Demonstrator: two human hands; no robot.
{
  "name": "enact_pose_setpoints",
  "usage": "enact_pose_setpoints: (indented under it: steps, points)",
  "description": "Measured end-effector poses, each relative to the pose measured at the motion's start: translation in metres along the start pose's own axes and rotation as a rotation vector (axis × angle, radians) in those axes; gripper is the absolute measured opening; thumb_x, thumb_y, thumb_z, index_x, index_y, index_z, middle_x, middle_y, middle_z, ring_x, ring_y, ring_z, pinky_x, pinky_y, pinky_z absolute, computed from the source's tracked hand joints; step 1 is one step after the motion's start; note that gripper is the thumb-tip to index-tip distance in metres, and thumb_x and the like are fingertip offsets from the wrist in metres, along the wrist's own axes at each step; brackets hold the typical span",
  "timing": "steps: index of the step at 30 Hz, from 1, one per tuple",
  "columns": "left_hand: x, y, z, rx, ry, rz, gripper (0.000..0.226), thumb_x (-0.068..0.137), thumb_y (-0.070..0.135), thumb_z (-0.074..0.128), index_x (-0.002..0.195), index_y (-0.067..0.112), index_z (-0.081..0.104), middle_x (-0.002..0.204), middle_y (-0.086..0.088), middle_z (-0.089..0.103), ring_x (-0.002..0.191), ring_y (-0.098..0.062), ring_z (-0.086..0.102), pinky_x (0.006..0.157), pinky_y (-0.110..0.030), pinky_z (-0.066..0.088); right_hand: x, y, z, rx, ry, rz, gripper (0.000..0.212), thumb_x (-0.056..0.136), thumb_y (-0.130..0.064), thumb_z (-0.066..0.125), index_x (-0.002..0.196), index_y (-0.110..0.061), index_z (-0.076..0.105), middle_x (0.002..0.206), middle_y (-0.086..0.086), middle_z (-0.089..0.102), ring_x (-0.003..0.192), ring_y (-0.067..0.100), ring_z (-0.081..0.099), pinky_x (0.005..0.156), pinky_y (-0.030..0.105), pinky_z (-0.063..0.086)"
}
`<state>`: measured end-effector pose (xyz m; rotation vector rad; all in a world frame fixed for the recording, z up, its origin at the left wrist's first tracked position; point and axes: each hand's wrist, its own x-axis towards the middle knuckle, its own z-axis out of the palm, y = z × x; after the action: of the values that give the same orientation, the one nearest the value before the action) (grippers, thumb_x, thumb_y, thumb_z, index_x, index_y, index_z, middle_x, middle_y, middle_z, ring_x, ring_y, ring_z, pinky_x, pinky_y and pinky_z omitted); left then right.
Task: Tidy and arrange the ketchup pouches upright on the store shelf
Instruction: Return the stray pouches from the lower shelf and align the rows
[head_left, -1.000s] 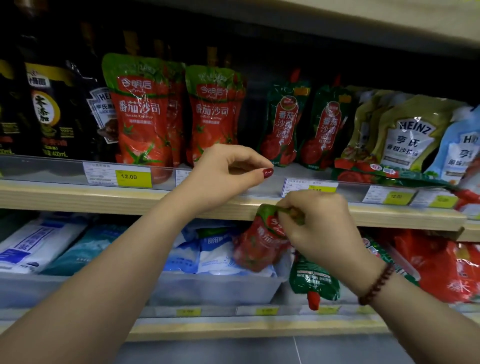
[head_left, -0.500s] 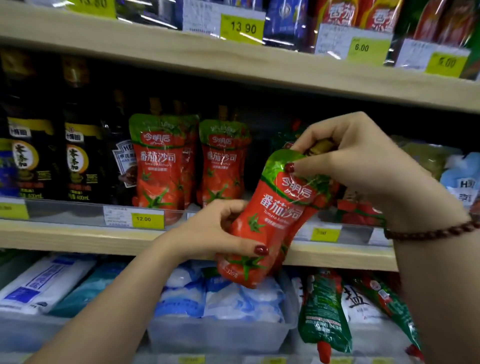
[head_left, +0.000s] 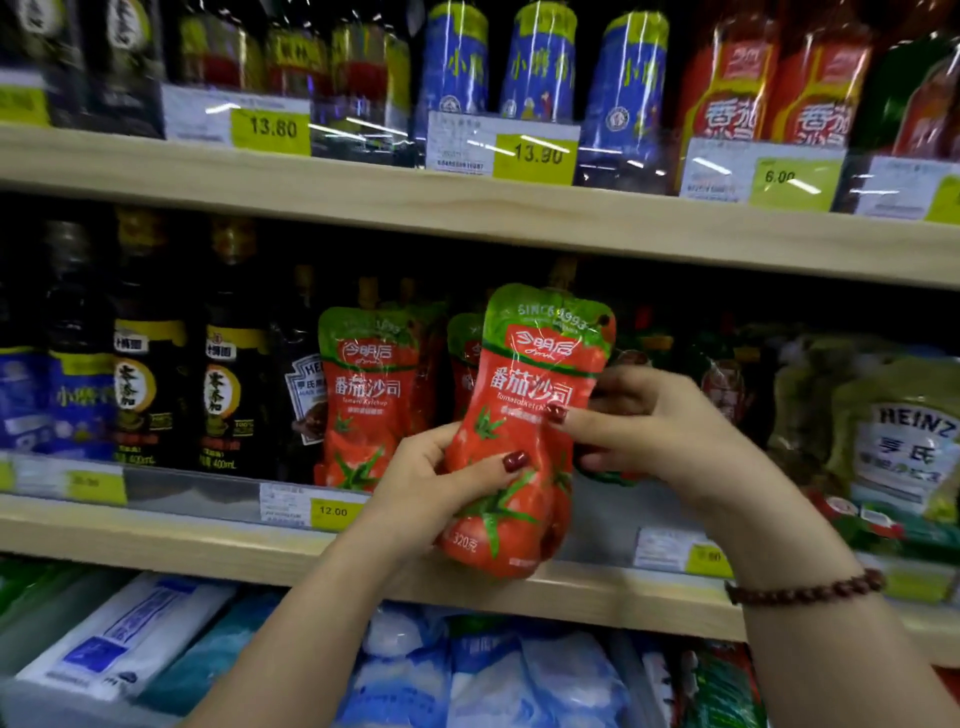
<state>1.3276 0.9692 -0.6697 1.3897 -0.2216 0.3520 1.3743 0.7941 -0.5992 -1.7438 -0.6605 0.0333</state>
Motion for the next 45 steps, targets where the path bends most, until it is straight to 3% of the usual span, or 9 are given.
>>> enact_pose_setpoints:
  steps: [4,12,15,20,25,28,32,39,45]
  points:
    - [0.002,0.0,0.002,0.005,-0.007,-0.017,0.039,0.054,0.039,0.081,0.09,0.027,0.073,0.092,-0.005,0.075,0.085,-0.023,0.072,0.065,-0.03,0.056,0.006,0.009,0.009,0.142,-0.037,0.028,0.026,0.071,-0.018,0.075,0.096,-0.013,0.07,0.091,0.006,0.075,0.081,0.018,0.072,0.058,0.025,0.056]
    - [0.007,0.011,-0.001,0.157,-0.055,0.042,0.032,0.064,0.04,0.076,0.093,0.031,0.071,0.095,0.004,0.075,0.087,-0.015,0.071,0.065,-0.024,0.056,0.011,0.011,0.019,0.289,0.05,-0.072,0.017,0.071,-0.008,0.074,0.086,-0.012,0.07,0.076,-0.001,0.075,0.068,0.011,0.071,0.045,0.018,0.049]
    - [0.007,0.017,-0.01,0.307,0.005,0.118,0.032,0.062,0.045,0.073,0.091,0.031,0.072,0.093,0.004,0.074,0.088,-0.013,0.07,0.068,-0.025,0.057,0.014,0.011,0.022,0.319,0.13,-0.107,0.017,0.071,-0.006,0.074,0.087,-0.012,0.069,0.074,-0.003,0.075,0.067,0.012,0.071,0.045,0.019,0.05]
    - [-0.002,0.016,-0.047,0.623,0.179,0.069,0.025,0.073,0.018,0.076,0.097,0.018,0.07,0.089,-0.003,0.071,0.083,-0.014,0.067,0.071,-0.022,0.057,0.026,0.016,0.035,0.417,0.332,-0.171,0.017,0.072,-0.006,0.075,0.082,-0.018,0.068,0.072,-0.008,0.075,0.068,0.006,0.07,0.049,0.016,0.051]
    - [-0.013,0.012,-0.065,0.809,0.172,0.028,0.026,0.067,0.013,0.08,0.087,0.025,0.069,0.077,0.001,0.069,0.071,-0.007,0.065,0.065,-0.014,0.053,0.037,0.031,0.059,0.19,0.544,-0.206,0.013,0.068,-0.02,0.078,0.072,-0.026,0.067,0.08,-0.006,0.073,0.078,0.013,0.069,0.073,0.039,0.057]
    - [-0.014,0.009,-0.067,0.871,0.18,0.058,0.023,0.066,0.017,0.082,0.08,0.03,0.069,0.07,0.006,0.069,0.067,-0.001,0.064,0.063,-0.012,0.051,0.038,0.034,0.073,0.023,0.592,-0.248,0.012,0.07,-0.027,0.076,0.073,-0.029,0.065,0.075,-0.015,0.069,0.072,0.002,0.066,0.067,0.032,0.057]
    - [-0.013,0.005,-0.068,0.918,0.188,0.099,0.021,0.066,0.019,0.08,0.073,0.034,0.067,0.067,0.01,0.069,0.067,-0.004,0.064,0.066,-0.013,0.051,0.035,0.034,0.082,-0.159,0.674,-0.32,0.013,0.075,-0.031,0.072,0.071,-0.023,0.063,0.067,-0.018,0.062,0.062,-0.001,0.059,0.053,0.019,0.045]
    - [-0.01,-0.002,-0.067,1.004,0.209,0.14,0.017,0.066,0.031,0.08,0.061,0.038,0.066,0.065,0.016,0.067,0.066,0.001,0.061,0.068,-0.028,0.053,0.038,0.035,0.087,-0.227,0.715,-0.341,0.019,0.077,-0.032,0.071,0.071,-0.016,0.063,0.062,-0.013,0.061,0.052,0.002,0.054,0.048,0.019,0.039]
    - [-0.01,-0.004,-0.067,1.037,0.205,0.166,0.013,0.064,0.035,0.079,0.062,0.039,0.067,0.065,0.017,0.066,0.068,0.002,0.059,0.069,-0.034,0.053,0.043,0.049,0.104,-0.369,0.627,-0.327,0.025,0.077,-0.036,0.069,0.065,-0.019,0.057,0.057,-0.015,0.055,0.052,0.001,0.052,0.048,0.019,0.04]
